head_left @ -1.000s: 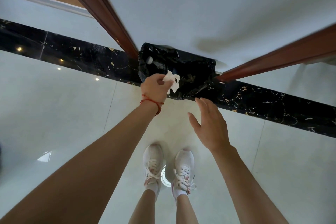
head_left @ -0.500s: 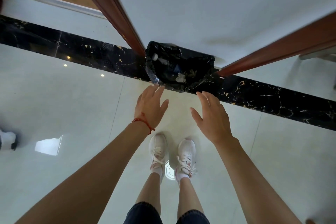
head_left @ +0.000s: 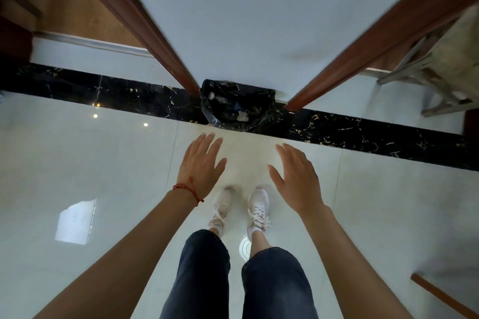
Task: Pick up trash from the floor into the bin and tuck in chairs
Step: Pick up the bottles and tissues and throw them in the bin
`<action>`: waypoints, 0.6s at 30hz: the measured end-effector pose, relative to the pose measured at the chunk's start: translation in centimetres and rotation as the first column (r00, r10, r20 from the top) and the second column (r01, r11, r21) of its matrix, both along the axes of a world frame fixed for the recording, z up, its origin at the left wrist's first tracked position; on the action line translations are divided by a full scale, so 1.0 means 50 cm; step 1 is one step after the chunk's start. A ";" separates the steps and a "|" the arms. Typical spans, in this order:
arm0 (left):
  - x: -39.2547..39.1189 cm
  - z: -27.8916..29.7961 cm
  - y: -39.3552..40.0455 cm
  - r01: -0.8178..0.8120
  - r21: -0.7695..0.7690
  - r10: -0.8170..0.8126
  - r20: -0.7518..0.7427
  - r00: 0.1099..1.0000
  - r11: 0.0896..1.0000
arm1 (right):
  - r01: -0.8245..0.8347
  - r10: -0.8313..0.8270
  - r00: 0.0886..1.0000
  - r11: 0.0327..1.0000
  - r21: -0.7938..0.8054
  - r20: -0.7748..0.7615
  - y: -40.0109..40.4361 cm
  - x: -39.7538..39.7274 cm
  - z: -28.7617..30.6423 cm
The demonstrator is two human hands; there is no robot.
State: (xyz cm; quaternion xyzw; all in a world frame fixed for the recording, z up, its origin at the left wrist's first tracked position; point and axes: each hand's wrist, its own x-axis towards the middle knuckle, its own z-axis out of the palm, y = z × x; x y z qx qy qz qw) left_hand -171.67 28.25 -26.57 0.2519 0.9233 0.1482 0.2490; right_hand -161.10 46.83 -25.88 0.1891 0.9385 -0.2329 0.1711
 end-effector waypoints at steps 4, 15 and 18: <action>0.013 0.064 0.007 0.041 0.012 -0.041 -0.009 0.999 0.999 | 0.081 -0.081 0.997 0.997 0.008 -0.002 -0.006 0.052 0.060; 0.048 0.170 -0.001 0.491 -0.019 -0.491 -0.021 0.871 0.871 | 0.453 -0.450 0.890 0.891 0.022 -0.076 -0.078 0.189 0.167; 0.067 0.195 0.019 0.633 -0.038 -0.634 -0.023 0.773 0.773 | 0.563 -0.560 0.825 0.827 0.017 -0.080 -0.103 0.231 0.194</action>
